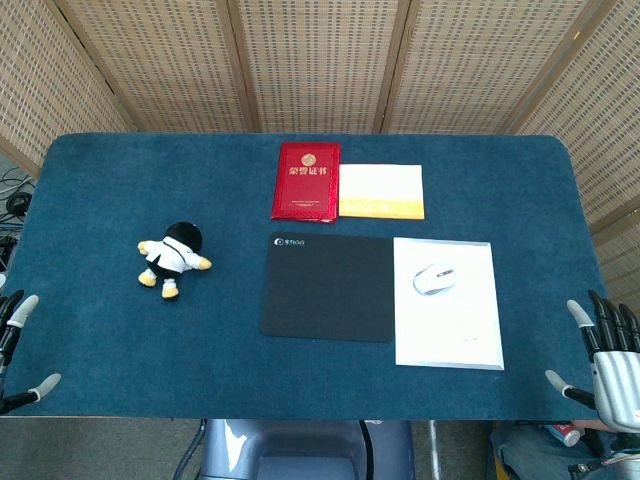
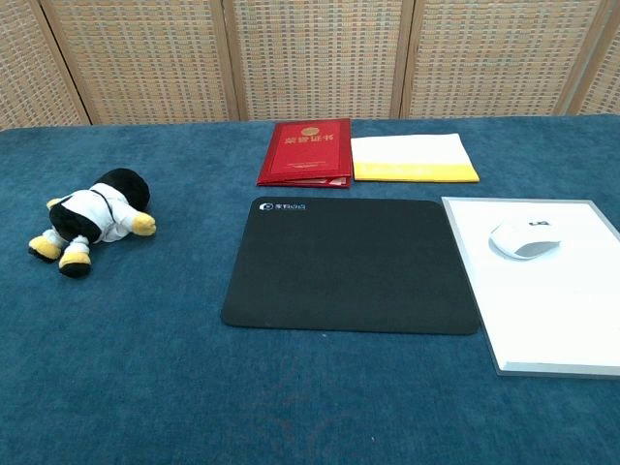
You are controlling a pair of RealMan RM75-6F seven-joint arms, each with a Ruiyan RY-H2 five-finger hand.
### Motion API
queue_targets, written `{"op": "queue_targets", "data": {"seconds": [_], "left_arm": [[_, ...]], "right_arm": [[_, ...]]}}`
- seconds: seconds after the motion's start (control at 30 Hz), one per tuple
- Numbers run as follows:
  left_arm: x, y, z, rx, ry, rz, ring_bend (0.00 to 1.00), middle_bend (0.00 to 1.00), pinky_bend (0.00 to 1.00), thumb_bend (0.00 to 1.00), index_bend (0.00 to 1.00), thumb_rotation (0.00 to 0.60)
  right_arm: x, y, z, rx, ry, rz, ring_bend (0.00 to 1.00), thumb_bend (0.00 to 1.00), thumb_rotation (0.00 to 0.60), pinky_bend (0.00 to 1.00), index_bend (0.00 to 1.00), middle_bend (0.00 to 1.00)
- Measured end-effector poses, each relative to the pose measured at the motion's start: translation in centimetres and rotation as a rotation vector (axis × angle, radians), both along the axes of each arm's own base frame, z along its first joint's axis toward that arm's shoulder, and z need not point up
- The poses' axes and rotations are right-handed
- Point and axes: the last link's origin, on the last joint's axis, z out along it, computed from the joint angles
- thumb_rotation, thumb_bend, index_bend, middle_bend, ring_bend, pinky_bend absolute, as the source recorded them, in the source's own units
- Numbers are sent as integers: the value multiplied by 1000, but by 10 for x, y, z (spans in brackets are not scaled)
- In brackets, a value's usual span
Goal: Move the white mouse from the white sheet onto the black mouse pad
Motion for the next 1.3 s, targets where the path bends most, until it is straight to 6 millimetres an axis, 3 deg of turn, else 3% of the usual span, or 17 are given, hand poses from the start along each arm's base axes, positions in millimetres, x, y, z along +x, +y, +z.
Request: {"op": "queue_targets", "data": {"seconds": [0.23, 0.4, 0.63, 0.93, 1.3], "left_arm": [[-1, 2, 0, 3, -1, 7, 0, 0, 0, 0, 0, 600], [-1, 7, -2, -2, 9, 16, 0, 0, 0, 0, 0, 600], [-4, 18, -6, -8, 24, 53, 0, 0, 0, 0, 0, 600], [-8, 33, -13, -22, 44, 108, 0, 0, 0, 0, 0, 600], [-14, 49, -19, -38, 54, 162, 0, 0, 0, 0, 0, 600]], "right_arm": [[2, -3, -6, 39, 2, 15, 0, 28, 600, 0, 98, 0], [9, -24, -16, 135, 3, 81, 0, 31, 600, 0, 98, 0], [22, -86, -39, 355, 45, 170, 0, 98, 600, 0, 98, 0], [43, -169, -72, 505, 145, 221, 0, 147, 600, 0, 97, 7], [37, -227, -107, 571, 301, 251, 0, 156, 600, 126, 149, 129]]}}
